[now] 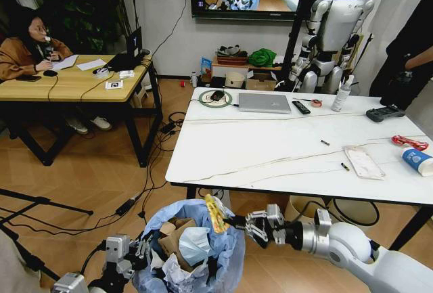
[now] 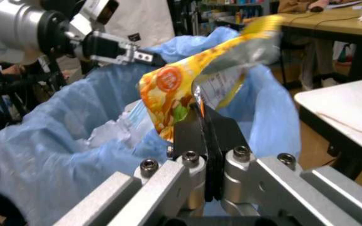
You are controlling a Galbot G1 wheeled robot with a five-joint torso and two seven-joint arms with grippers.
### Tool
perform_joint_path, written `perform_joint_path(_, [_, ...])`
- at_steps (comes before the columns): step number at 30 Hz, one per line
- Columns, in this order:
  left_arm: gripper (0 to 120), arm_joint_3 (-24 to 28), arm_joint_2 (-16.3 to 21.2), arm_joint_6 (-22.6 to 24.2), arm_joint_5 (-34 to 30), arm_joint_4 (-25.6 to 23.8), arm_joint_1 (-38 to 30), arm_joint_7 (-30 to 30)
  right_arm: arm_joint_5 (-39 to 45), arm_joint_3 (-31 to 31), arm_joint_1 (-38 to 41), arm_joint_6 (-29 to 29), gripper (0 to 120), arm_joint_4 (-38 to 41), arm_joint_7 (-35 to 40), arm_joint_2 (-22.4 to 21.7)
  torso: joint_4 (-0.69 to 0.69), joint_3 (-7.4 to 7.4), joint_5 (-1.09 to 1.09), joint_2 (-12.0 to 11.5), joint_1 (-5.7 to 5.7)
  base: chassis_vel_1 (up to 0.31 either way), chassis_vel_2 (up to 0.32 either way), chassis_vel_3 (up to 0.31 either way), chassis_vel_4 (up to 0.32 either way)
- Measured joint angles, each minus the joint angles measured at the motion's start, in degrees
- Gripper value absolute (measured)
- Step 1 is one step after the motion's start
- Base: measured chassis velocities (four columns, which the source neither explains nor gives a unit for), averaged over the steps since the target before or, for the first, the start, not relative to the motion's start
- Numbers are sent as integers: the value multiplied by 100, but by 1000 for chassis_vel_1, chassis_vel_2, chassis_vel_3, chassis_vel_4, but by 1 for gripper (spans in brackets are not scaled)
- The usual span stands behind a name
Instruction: Pick up the trash bin and place the trash from the table into it.
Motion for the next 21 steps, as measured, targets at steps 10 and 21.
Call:
perform_joint_path(10, [0, 33, -49, 1, 35, -11, 16, -2, 7, 45, 74, -19, 0, 82, -32, 148, -1, 0, 1, 0, 0, 0, 0, 0, 0])
perform_joint_path(21, [0, 80, -77, 1, 72, -1, 3, 3, 502, -533, 799, -102, 0, 330, 292, 307, 1, 0, 0, 0, 1, 0, 0, 0, 0])
